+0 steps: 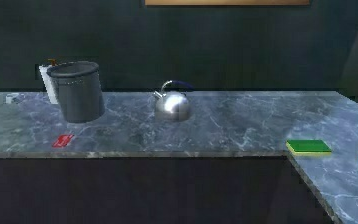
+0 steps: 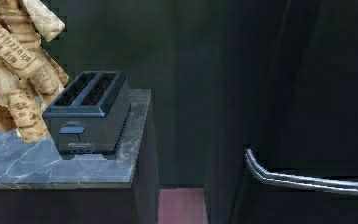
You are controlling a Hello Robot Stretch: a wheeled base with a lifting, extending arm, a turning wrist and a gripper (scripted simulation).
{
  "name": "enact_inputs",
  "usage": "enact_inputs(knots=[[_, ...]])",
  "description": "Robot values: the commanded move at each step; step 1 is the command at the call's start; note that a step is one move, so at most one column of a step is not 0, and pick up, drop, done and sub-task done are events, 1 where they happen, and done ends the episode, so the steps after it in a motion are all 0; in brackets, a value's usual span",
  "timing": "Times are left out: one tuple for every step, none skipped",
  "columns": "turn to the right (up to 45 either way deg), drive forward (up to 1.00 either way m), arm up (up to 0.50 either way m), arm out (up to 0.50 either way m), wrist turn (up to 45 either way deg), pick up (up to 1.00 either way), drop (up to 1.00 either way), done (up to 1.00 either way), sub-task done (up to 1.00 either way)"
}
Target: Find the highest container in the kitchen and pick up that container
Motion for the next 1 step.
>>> enact_inputs(knots=[[0.0, 0.15, 0.00, 0.00, 0.0, 0.00, 0.00, 0.00, 0.00]])
